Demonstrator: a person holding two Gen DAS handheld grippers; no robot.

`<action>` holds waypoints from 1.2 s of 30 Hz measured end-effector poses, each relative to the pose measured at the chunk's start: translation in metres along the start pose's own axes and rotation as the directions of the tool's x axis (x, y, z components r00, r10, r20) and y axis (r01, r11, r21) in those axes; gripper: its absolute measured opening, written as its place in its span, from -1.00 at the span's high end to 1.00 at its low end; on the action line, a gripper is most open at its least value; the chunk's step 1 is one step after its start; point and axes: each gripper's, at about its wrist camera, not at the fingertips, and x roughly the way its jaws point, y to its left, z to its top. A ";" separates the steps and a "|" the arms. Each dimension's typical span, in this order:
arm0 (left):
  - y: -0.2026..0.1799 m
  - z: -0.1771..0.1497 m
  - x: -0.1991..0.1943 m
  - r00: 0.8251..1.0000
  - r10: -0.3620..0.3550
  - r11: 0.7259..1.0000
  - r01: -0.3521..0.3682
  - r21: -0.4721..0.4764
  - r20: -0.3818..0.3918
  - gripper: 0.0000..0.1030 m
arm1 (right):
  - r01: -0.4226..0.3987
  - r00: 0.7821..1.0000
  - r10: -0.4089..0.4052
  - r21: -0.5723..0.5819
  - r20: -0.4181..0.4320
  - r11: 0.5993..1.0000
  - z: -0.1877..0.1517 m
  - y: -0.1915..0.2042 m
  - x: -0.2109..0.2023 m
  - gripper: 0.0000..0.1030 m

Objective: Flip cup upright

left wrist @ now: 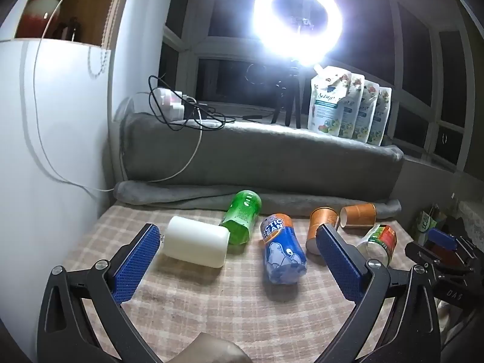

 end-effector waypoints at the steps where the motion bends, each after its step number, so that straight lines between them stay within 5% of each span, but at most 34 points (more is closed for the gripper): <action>1: -0.002 -0.001 0.000 1.000 0.004 1.000 -0.004 0.010 0.003 -0.99 | -0.001 1.000 0.001 0.001 0.012 1.000 0.000 0.000 0.000 -0.72; 36: -0.005 -0.004 -0.002 1.000 0.011 1.000 -0.011 0.019 0.009 -0.99 | 0.001 1.000 -0.001 0.036 0.000 0.999 0.000 -0.005 0.002 -0.72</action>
